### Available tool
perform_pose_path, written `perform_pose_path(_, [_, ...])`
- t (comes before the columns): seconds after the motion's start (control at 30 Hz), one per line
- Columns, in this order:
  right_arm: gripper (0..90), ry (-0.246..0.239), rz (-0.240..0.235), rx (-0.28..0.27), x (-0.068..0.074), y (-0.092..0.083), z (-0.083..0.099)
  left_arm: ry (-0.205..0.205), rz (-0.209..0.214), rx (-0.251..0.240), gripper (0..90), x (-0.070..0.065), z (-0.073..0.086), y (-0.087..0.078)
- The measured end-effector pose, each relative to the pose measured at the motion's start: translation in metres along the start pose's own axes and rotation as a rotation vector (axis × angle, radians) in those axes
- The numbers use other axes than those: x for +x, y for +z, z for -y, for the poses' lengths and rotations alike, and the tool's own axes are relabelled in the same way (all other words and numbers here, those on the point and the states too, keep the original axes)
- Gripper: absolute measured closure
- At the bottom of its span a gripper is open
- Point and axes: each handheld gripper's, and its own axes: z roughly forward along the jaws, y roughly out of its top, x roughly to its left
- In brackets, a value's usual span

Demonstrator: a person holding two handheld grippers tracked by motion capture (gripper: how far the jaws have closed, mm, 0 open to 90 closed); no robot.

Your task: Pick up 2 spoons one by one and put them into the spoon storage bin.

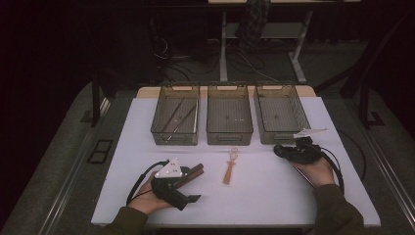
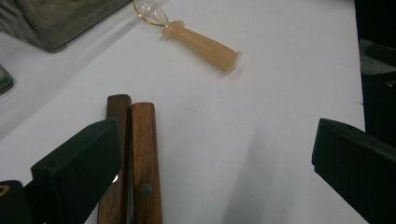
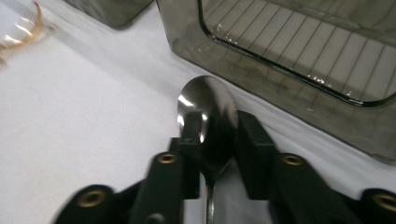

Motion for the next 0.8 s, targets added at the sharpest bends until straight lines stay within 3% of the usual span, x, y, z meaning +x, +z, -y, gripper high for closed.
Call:
perform_pose_path(0.13, [83.2, -0.002, -0.020, -0.017, -0.0002, -0.0036, -0.0007, 0.000, -0.001, -0.001, 0.0, 0.0001, 0.0000, -0.0001])
perform_pose_path(0.47, [86.9, -0.055, -0.044, 0.009, 0.0055, -0.0053, -0.0024, 0.002, 0.001, 0.000, 0.0, -0.0002, -0.0001, -0.0003])
perform_pose_path(0.8, [87.6, -0.064, -0.045, 0.013, 0.0064, -0.0065, -0.0034, 0.004, 0.001, -0.002, 0.0, -0.0001, -0.0001, -0.0009])
